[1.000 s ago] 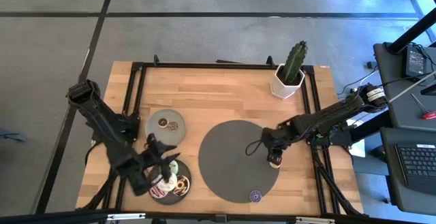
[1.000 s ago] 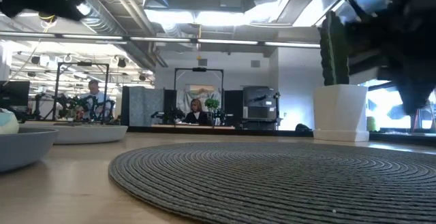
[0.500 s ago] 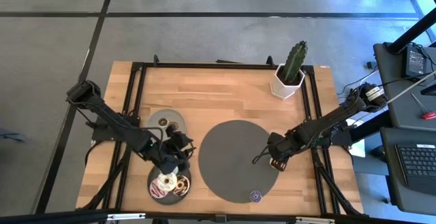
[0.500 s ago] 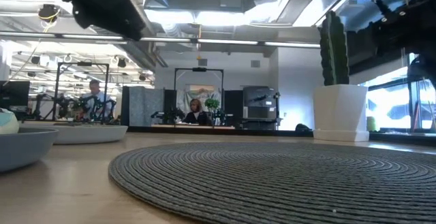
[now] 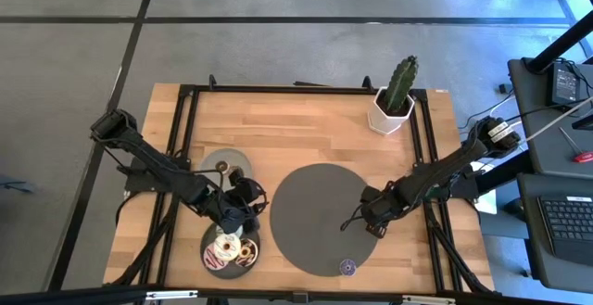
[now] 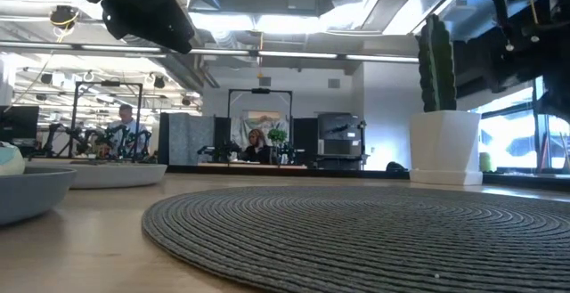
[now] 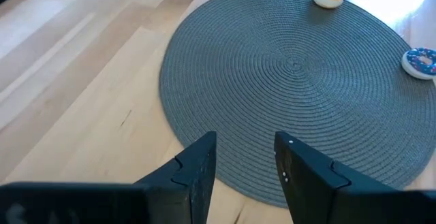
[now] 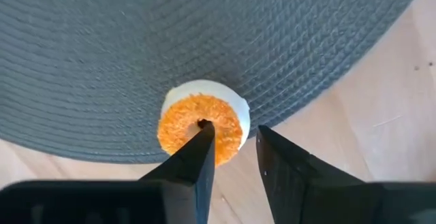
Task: Pick & Place donuts
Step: Put the small yellow donut on the gray plate
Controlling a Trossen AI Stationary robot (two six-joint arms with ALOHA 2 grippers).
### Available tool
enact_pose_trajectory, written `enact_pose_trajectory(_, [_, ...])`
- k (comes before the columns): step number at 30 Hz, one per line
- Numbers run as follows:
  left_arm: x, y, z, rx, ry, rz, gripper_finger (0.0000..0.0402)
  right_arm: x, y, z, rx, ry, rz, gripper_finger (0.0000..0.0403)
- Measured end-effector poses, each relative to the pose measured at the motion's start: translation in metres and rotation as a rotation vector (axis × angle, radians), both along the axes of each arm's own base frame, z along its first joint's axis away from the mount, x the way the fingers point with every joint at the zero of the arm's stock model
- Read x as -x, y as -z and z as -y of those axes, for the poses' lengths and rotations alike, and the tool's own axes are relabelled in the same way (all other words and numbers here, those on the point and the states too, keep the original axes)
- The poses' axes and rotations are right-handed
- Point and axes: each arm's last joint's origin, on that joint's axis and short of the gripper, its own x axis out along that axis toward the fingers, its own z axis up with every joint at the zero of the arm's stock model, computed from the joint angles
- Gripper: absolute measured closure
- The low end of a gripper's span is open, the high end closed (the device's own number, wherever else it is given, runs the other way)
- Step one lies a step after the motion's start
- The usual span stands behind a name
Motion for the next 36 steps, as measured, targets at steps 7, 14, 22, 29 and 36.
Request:
enact_pose_trajectory(7, [0.000,0.000,0.000,0.000,0.000,0.000,0.0256,-0.002,0.008,-0.002,0.016,-0.003,-0.033,0.0294])
enact_pose_trajectory(14, [0.000,0.000,0.000,0.000,0.000,0.000,0.0256,-0.002,0.009,-0.002,0.016,-0.012,-0.036,0.0350])
enact_pose_trajectory(22, [0.000,0.000,0.000,-0.019,0.016,-0.007,0.0257,-0.001,0.007,-0.002,0.004,-0.007,-0.071,0.0390])
enact_pose_trajectory(29, [0.000,0.000,-0.001,-0.020,0.014,-0.007,0.0254,-0.028,-0.031,0.012,0.092,-0.062,0.001,0.0397])
enact_pose_trajectory(36, [0.000,0.000,0.000,-0.019,0.014,-0.006,0.0257,-0.080,-0.063,0.050,0.117,-0.193,0.324,0.0398])
